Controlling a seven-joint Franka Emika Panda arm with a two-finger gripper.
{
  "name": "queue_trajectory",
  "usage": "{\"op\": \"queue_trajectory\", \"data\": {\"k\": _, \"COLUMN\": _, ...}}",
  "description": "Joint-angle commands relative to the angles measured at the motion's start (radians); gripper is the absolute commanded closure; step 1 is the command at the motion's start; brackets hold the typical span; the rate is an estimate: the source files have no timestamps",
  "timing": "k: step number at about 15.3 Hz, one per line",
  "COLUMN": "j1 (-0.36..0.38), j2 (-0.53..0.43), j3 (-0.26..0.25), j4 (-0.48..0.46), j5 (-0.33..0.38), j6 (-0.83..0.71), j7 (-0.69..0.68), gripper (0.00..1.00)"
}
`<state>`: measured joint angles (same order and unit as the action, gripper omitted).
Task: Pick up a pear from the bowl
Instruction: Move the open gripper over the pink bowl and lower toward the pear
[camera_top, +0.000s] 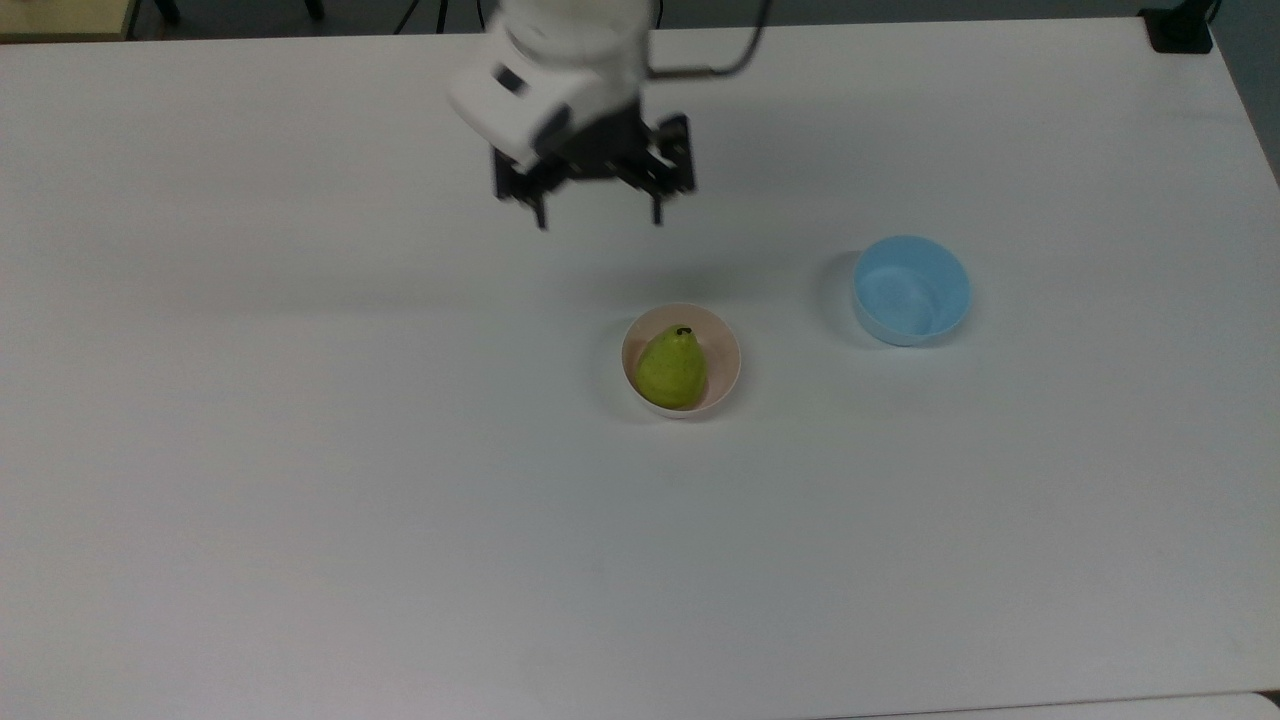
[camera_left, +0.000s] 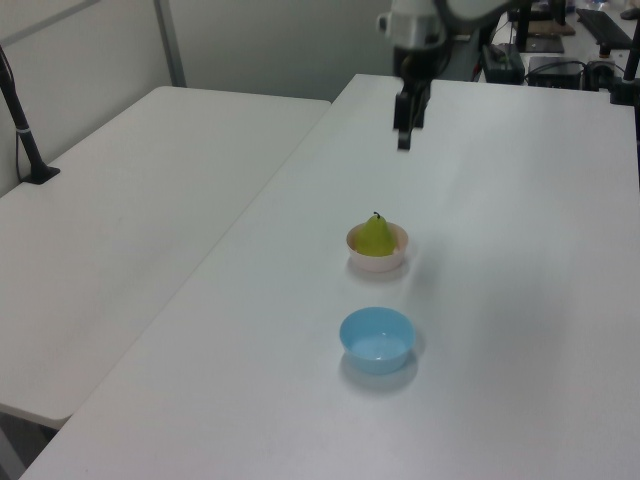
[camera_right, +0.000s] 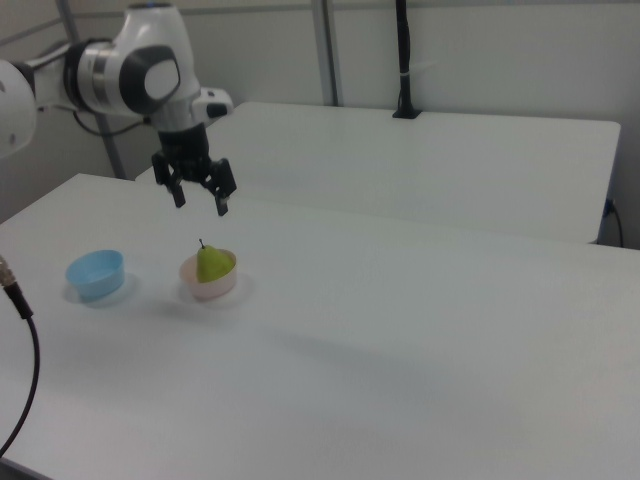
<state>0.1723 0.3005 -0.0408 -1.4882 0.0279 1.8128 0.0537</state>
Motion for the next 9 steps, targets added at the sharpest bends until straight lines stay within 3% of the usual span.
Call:
{"op": "queue_trajectory", "data": {"k": 1, "j1": 0.073, "j2": 0.121, "j3": -0.028, "j4": 0.034, "j5": 0.013, "j6": 0.078, "j7": 0.003, "gripper": 0.0}}
{"op": "queue_trajectory", "data": {"k": 7, "j1": 0.108, "j2": 0.207, "j3": -0.031, "j4": 0.034, "j5": -0.023, "j6": 0.112, "j7": 0.008, "gripper": 0.0}}
{"op": "queue_trajectory", "data": {"k": 9, "j1": 0.115, "j2": 0.233, "j3": -0.031, "j4": 0.034, "j5": -0.036, "j6": 0.114, "j7": 0.009, "gripper": 0.07}}
